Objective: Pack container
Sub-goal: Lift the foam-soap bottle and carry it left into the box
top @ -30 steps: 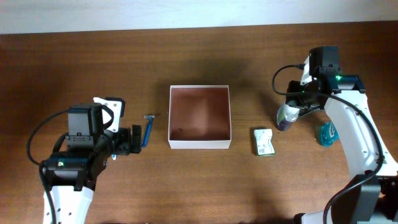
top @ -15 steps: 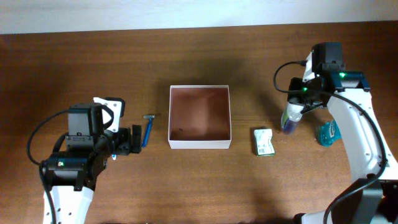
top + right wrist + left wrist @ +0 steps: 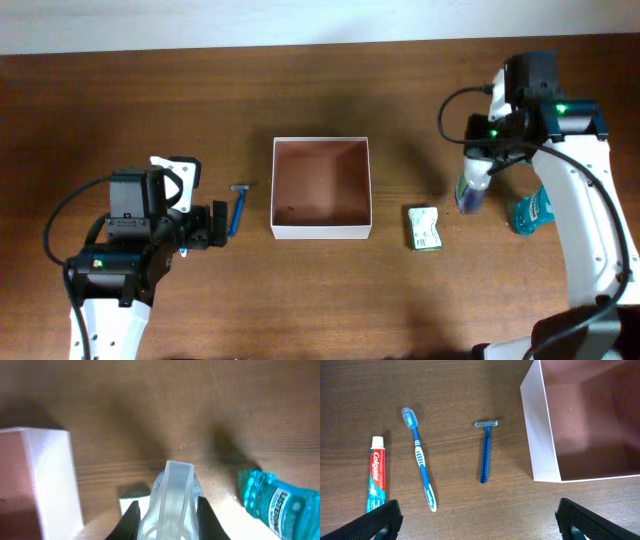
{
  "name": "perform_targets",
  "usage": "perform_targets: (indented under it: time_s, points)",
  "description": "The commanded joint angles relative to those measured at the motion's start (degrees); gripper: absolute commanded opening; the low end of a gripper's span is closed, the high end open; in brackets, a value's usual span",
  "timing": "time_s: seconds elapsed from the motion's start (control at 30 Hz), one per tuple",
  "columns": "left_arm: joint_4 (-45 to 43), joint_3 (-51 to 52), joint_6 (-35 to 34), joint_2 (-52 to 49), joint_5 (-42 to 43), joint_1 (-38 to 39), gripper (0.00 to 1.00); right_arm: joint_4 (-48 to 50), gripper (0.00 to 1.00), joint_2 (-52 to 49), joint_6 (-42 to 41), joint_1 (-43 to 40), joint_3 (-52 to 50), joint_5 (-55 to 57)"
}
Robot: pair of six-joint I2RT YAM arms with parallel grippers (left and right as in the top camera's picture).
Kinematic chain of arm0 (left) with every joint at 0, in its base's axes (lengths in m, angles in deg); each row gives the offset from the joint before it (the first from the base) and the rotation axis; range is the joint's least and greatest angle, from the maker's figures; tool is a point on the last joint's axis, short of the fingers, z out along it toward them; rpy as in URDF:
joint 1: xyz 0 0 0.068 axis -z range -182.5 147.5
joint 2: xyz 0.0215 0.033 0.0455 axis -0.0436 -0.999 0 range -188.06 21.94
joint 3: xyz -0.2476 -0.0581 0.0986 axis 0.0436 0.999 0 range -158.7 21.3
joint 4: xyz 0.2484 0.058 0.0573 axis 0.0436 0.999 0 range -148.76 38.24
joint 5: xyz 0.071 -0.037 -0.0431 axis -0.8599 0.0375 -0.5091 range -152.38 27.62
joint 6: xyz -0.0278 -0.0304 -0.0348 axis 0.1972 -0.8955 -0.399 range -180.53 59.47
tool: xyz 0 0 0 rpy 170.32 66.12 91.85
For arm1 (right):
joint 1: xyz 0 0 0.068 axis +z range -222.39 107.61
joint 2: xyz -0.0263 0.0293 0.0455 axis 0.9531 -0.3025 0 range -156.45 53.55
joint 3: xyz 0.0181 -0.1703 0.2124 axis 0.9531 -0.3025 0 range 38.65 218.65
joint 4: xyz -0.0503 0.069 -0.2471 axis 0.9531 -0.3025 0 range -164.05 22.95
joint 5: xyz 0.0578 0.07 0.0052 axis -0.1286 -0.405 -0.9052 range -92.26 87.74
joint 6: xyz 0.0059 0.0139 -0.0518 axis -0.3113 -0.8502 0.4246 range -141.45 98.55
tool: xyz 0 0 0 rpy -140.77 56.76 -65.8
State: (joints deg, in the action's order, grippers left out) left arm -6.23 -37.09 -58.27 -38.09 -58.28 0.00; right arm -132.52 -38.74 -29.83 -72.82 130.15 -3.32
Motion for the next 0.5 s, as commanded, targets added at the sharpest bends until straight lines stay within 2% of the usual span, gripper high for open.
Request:
perform_targets:
  time_s: [0.0,0.2,0.47]
  points:
    - [-0.15,-1.11,-0.57,-0.24,0.83,0.13,0.99,-2.14,0.04,2.71,0.66,4.24,8.07,0.28]
    - [-0.15,-1.11,-0.57,-0.24,0.83,0.13,1.00,-4.35,0.04,2.71,0.35,14.38,15.82,1.03]
    - [-0.15,-1.11,-0.57,-0.24,0.83,0.13,0.99,2.47,0.04,2.19,-4.61,29.29,16.44,8.00]
